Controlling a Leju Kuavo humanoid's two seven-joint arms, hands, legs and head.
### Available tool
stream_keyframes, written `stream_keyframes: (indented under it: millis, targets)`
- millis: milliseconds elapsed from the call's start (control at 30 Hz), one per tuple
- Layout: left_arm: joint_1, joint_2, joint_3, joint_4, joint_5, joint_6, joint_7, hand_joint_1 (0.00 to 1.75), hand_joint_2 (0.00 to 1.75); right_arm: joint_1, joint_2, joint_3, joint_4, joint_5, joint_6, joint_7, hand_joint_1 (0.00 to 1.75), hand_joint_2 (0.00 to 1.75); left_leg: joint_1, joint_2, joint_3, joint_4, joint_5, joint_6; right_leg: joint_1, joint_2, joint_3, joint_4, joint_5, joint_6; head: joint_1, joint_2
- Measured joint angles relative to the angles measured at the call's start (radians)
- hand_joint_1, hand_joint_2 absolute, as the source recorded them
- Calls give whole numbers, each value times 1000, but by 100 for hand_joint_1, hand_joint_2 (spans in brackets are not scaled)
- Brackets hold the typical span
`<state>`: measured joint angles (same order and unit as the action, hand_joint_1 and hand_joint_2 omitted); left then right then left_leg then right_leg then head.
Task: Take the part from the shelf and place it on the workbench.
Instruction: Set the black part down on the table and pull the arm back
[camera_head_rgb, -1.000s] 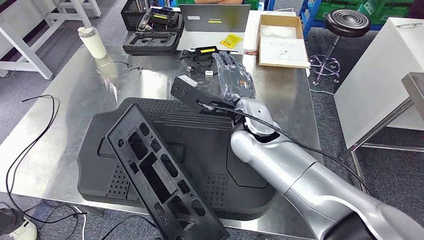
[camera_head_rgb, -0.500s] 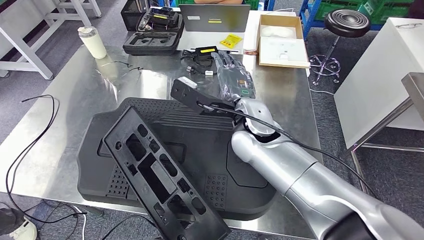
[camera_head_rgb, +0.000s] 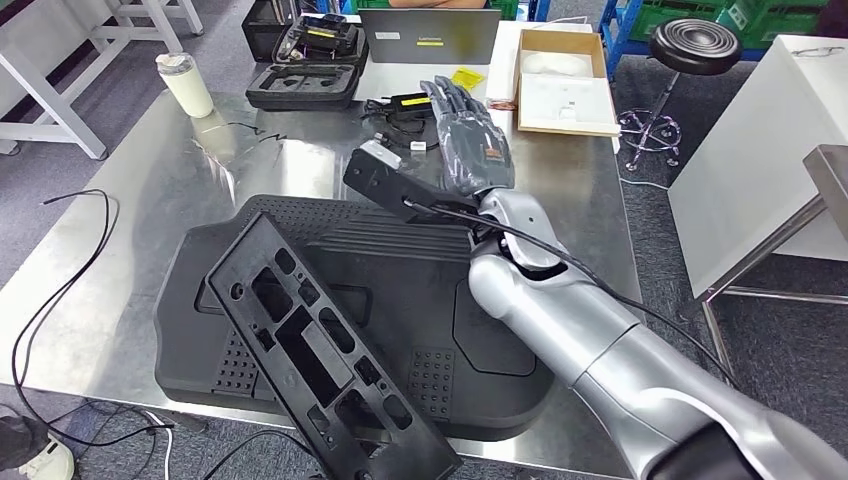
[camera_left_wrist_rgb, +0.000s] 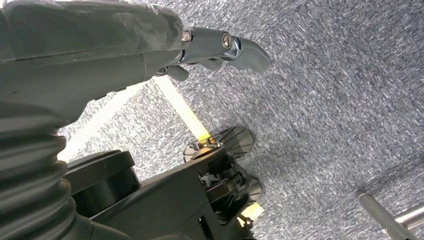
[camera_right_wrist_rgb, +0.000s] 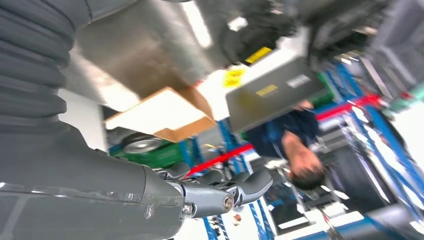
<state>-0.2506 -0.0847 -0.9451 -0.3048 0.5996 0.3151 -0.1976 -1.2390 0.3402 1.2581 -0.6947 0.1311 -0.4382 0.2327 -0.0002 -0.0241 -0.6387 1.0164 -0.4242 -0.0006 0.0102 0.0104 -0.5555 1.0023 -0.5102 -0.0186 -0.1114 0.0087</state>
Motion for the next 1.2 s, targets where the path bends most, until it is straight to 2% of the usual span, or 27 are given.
stream_keyframes:
  millis: [67, 200, 300, 400, 533, 767, 1000, 1200]
  targets:
    - [4, 0, 2, 0, 1, 2, -5, 0, 175, 14, -12, -26, -26, -3, -30, -50, 0, 175, 0, 0, 0, 0, 0, 0, 0, 0, 0, 0, 0, 0, 0, 0]
    - [13, 0, 17, 0, 12, 10, -21, 0, 0, 68, -57, -101, -139, 7, -108, -149, 0, 175, 0, 0, 1, 0, 0, 0, 0, 0, 0, 0, 0, 0, 0, 0]
    - [25, 1, 29, 1, 30, 24, -40, 0, 0, 120, -108, -176, -269, 46, -194, -224, 0, 175, 0, 0, 1, 0, 0, 0, 0, 0, 1, -1, 0, 0, 0, 0]
    - [44, 3, 41, 2, 43, 31, -57, 0, 0, 186, -178, -260, -445, 110, -247, -237, 0, 175, 0, 0, 3, 0, -1, 1, -1, 0, 3, -2, 0, 0, 0, 0]
    - [60, 6, 50, 2, 54, 37, -68, 0, 0, 249, -250, -356, -634, 150, -256, -235, 0, 175, -1, 1, 3, 0, -1, 2, -1, 0, 3, -3, 0, 0, 0, 0]
    - [80, 11, 70, 4, 86, 50, -93, 0, 0, 402, -339, -499, -937, 206, -261, -285, 0, 175, -1, 1, 5, 0, -2, 2, -1, 1, 5, -3, 0, 1, 0, 0]
    - [94, 13, 82, 7, 99, 53, -100, 0, 0, 526, -400, -587, -1173, 262, -261, -296, 0, 175, -1, 1, 6, 0, -4, 2, -1, 1, 6, -3, -1, 1, 0, 0]
    - [106, 13, 93, 9, 119, 58, -111, 0, 0, 668, -417, -667, -1322, 309, -261, -325, 0, 175, -1, 1, 6, 0, -5, 3, -1, 1, 7, -3, -2, 2, 0, 0]
